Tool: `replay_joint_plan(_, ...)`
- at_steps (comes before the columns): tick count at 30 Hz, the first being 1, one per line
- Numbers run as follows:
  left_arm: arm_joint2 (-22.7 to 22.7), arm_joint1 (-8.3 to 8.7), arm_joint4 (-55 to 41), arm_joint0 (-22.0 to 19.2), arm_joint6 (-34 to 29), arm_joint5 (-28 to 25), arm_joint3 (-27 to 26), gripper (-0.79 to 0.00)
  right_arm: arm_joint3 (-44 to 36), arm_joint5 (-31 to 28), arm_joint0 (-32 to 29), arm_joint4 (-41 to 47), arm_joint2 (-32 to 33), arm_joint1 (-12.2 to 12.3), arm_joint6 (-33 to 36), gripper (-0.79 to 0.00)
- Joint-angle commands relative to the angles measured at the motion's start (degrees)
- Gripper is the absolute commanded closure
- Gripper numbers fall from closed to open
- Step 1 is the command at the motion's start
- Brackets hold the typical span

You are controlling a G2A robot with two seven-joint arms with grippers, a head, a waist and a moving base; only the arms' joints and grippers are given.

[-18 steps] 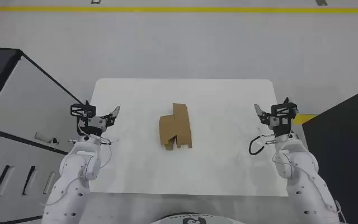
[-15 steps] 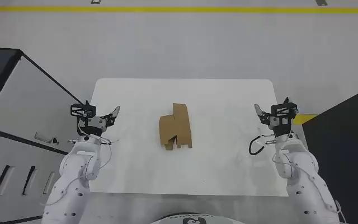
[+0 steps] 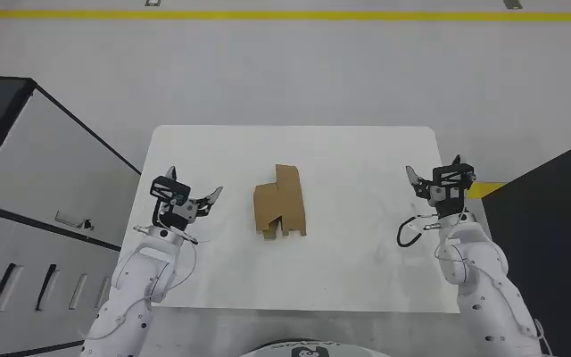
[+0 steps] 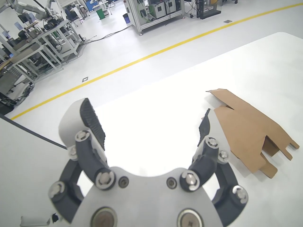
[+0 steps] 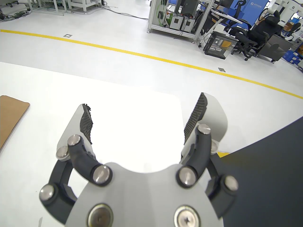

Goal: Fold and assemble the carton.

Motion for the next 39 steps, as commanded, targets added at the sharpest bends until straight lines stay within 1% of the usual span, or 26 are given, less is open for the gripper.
replay_joint_plan(1, 0.00, 0.00, -0.02, 0.00, -0.02, -0.01, 0.01, -0.785, 0.00, 0.00, 0.00, 0.00, 0.00, 0.00, 0.00, -0.785)
replay_joint_plan(3, 0.00, 0.00, -0.02, 0.00, -0.02, -0.01, 0.01, -0.785, 0.00, 0.00, 0.00, 0.00, 0.00, 0.00, 0.00, -0.785)
replay_joint_plan(4, 0.28, 0.08, 1.65, -0.08, 0.46, -0.67, -0.48, -0.785, 0.00, 0.00, 0.00, 0.00, 0.00, 0.00, 0.00, -0.785)
replay_joint_plan(6, 1.72, 0.25, 6.57, 0.70, 1.37, -2.34, -1.17, -0.785, 0.00, 0.00, 0.00, 0.00, 0.00, 0.00, 0.00, -0.785)
replay_joint_plan(9, 4.83, 0.42, 16.43, 1.90, 1.84, -2.44, -2.01, -0.785, 0.00, 0.00, 0.00, 0.00, 0.00, 0.00, 0.00, -0.785)
replay_joint_plan(12, 8.54, 0.41, 25.66, 2.16, 0.71, -1.44, -2.28, -0.785, 0.00, 0.00, 0.00, 0.00, 0.00, 0.00, 0.00, -0.785)
replay_joint_plan(14, 10.51, 0.26, 29.91, 1.76, -1.37, 0.18, -2.62, -0.785, 0.00, 0.00, 0.00, 0.00, 0.00, 0.00, 0.00, -0.785)
replay_joint_plan(15, 10.69, 0.24, 30.73, 1.62, -1.46, 0.81, -2.75, -0.785, 0.00, 0.00, 0.00, 0.00, 0.00, 0.00, 0.00, -0.785)
replay_joint_plan(21, 10.69, 0.24, 30.73, 1.62, -1.46, 0.81, -2.75, -0.785, 0.00, 0.00, 0.00, 0.00, 0.00, 0.00, 0.00, -0.785)
replay_joint_plan(23, 10.86, 0.33, 32.83, 1.50, -1.48, 0.36, -2.50, -0.785, 0.00, 0.00, 0.00, 0.00, 0.00, 0.00, 0.00, -0.785)
replay_joint_plan(24, 11.61, 0.44, 36.07, 1.57, -1.48, -0.20, -2.58, -0.785, 0.00, 0.00, 0.00, 0.00, 0.00, 0.00, 0.00, -0.785)
replay_joint_plan(26, 13.26, 0.30, 36.82, 1.79, -1.47, -0.21, -2.90, -0.785, 0.00, 0.00, 0.00, 0.00, 0.00, 0.00, 0.00, -0.785)
replay_joint_plan(27, 14.17, 0.29, 38.77, 1.54, -1.76, -0.53, -2.76, -0.785, 0.00, 0.00, 0.00, 0.00, 0.00, 0.00, 0.00, -0.785)
replay_joint_plan(30, 17.94, -0.07, 43.11, 0.91, -4.50, -0.16, -1.98, -0.785, 0.00, 0.00, 0.00, 0.00, 0.00, 0.00, 0.00, -0.785)
replay_joint_plan(32, 19.84, -0.38, 45.46, 0.13, -7.75, 0.26, -1.78, -0.785, 0.00, 0.00, 0.00, 0.00, 0.00, 0.00, 0.00, -0.785)
replay_joint_plan(34, 20.38, -0.51, 46.63, -0.42, -9.30, 0.41, -2.68, -0.785, 0.00, 0.00, 0.00, 0.00, 0.00, 0.00, 0.00, -0.785)
replay_joint_plan(39, 20.38, -0.51, 46.63, -0.42, -9.30, 0.41, -2.68, -0.785, 0.00, 0.00, 0.00, 0.00, 0.00, 0.00, 0.00, -0.785)
